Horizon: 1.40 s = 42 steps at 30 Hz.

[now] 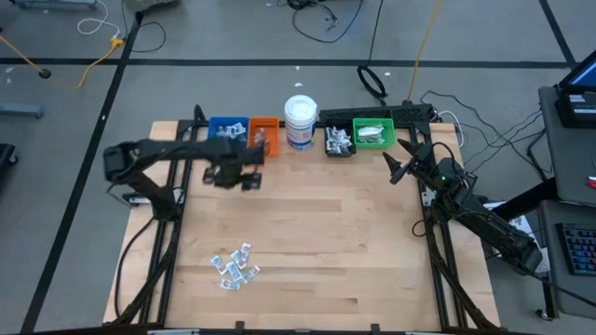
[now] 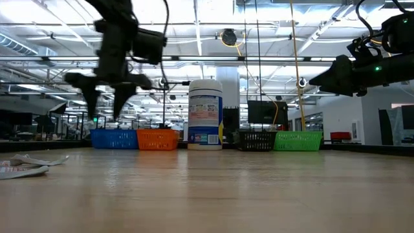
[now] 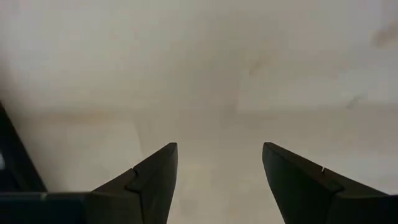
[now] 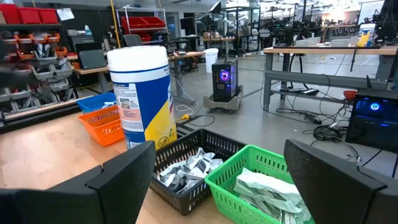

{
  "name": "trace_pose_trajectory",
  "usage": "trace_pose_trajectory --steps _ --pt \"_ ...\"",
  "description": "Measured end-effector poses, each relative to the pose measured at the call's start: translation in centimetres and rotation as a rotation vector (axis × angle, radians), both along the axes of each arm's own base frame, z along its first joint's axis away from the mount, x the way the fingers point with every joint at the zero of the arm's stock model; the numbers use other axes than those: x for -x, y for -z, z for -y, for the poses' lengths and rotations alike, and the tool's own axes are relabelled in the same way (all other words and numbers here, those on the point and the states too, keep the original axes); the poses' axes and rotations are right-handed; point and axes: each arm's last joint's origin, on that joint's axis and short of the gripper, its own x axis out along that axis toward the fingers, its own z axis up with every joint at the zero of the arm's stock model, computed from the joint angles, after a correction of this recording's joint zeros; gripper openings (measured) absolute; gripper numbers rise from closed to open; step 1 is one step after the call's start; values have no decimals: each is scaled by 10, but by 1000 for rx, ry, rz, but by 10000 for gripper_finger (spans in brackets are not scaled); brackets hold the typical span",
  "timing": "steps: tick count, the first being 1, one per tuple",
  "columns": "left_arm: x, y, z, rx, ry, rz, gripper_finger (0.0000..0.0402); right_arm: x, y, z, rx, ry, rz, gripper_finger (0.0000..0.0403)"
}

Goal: Pick & Place First Aid Supplies
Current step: Put the ointment pack into the orange bin

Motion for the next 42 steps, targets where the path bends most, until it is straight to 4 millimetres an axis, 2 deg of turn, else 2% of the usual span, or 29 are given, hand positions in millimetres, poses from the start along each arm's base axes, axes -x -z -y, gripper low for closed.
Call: trace_pose_trajectory --steps 5,9,15,21,33,37,42 --pt "18 15 52 70 -32 -2 241 0 0 0 0 0 0 352" --pt "28 25 85 105 -39 -39 241 0 0 0 0 0 0 352" --pt "35 37 124 137 -42 -74 241 0 0 0 0 0 0 352" --pt "34 38 158 137 -71 -11 241 0 0 0 0 0 0 352" --pt "44 44 209 178 -104 -3 241 0 0 0 0 0 0 352" --pt "48 45 214 177 -105 -11 241 0 0 0 0 0 0 352" --pt "58 55 212 149 -144 -58 241 0 0 0 0 0 0 352"
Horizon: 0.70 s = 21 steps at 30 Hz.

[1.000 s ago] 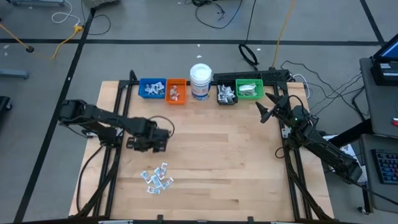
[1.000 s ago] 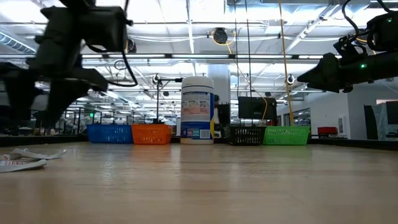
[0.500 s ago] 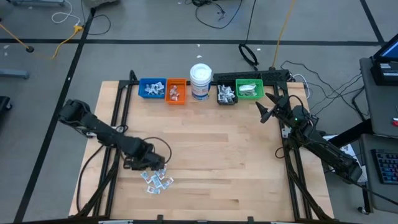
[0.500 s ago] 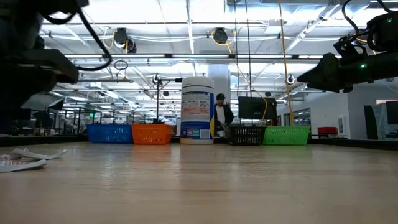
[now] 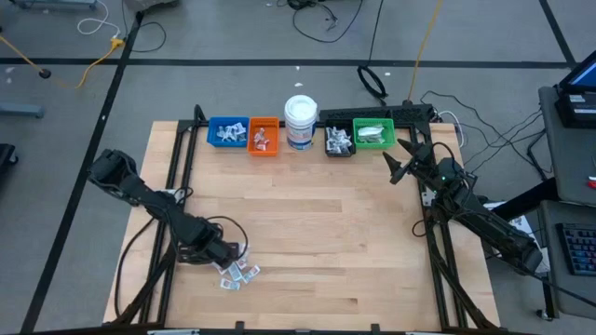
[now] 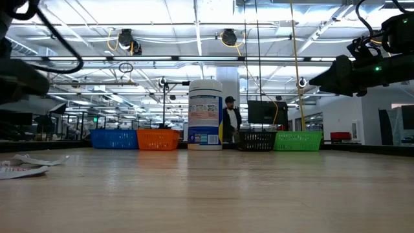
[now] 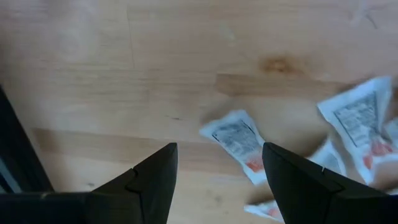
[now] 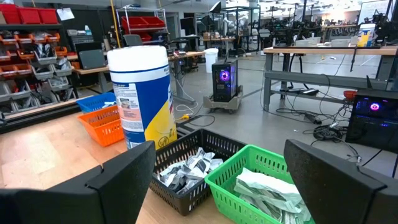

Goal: Pick & Place First Aid Supplies
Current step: Put the ointment pack into the orange bin

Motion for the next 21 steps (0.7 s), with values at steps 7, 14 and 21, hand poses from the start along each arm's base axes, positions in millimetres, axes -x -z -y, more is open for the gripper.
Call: trace_pose_trajectory --steps 7,14,21 --pt "6 10 -4 -12 -2 -19 241 0 0 0 0 0 0 352" --pt "2 20 -1 30 51 25 238 0 0 0 0 0 0 352" --pt "1 21 0 36 67 41 165 0 0 0 0 0 0 352"
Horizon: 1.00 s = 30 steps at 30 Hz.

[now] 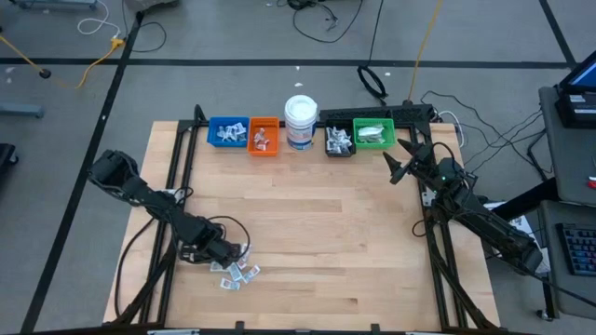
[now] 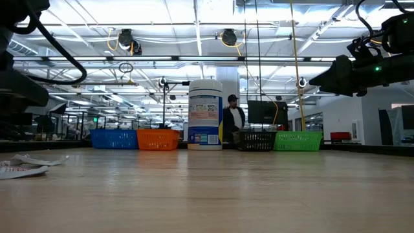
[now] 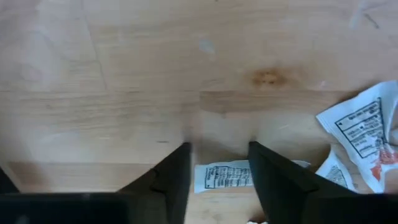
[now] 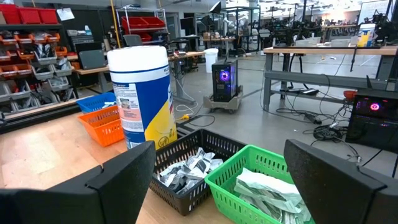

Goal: Pick & Place First Aid Supplies
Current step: Put the ointment pack into the orange bin

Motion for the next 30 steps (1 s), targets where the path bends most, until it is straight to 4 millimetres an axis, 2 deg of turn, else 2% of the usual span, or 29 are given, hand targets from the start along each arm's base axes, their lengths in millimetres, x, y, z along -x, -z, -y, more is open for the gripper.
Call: trace_pose_trajectory --steps 11,13,22,30 --pt "-2 -1 2 24 20 17 23 0 0 0 0 0 0 352" --pt "-2 -1 2 25 29 19 6 0 0 0 0 0 0 352" --pt "-4 -1 -1 32 31 17 5 0 0 0 0 0 0 352" --pt "0 -1 -11 56 -86 -132 73 0 0 0 0 0 0 352"
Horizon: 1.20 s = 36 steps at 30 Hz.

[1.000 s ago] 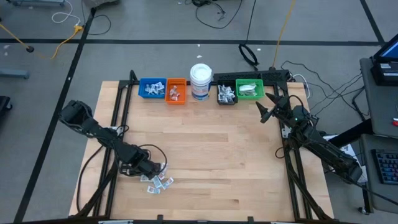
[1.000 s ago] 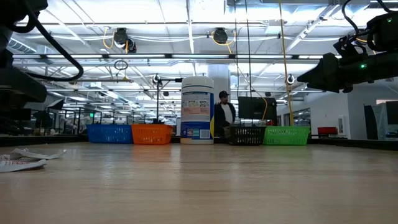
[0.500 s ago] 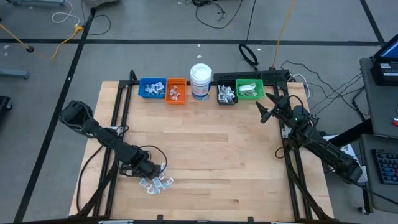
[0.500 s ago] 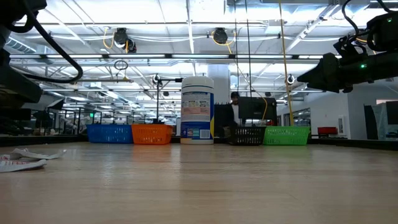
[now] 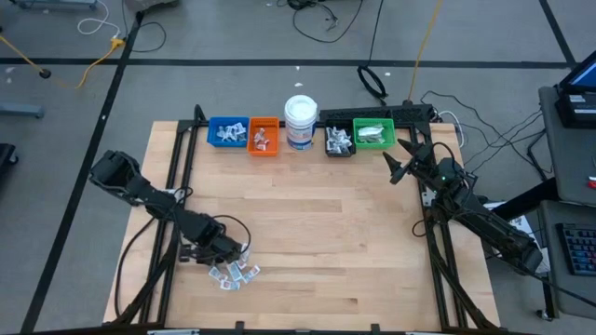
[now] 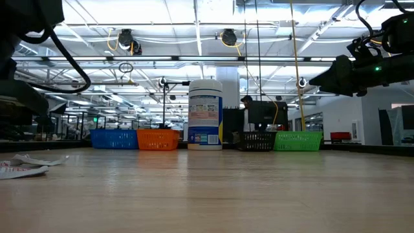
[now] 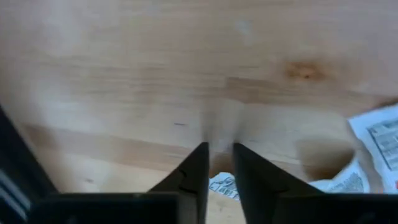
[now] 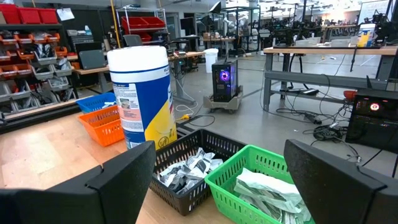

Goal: Pick & Place First Aid Supplies
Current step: Put the ointment pack into the orange bin

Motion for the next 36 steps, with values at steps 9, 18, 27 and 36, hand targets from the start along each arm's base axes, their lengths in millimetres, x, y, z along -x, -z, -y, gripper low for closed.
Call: trace_pose_trajectory --steps 9,18,27,36 --pt "-1 0 2 14 -179 -77 177 0 0 0 0 0 0 352" --pt "-9 -1 7 67 -298 -43 231 0 0 0 0 0 0 352" --pt "-14 -4 10 96 -292 -10 235 0 0 0 0 0 0 352" --pt "-7 0 18 76 -221 -30 235 0 0 0 0 0 0 352"
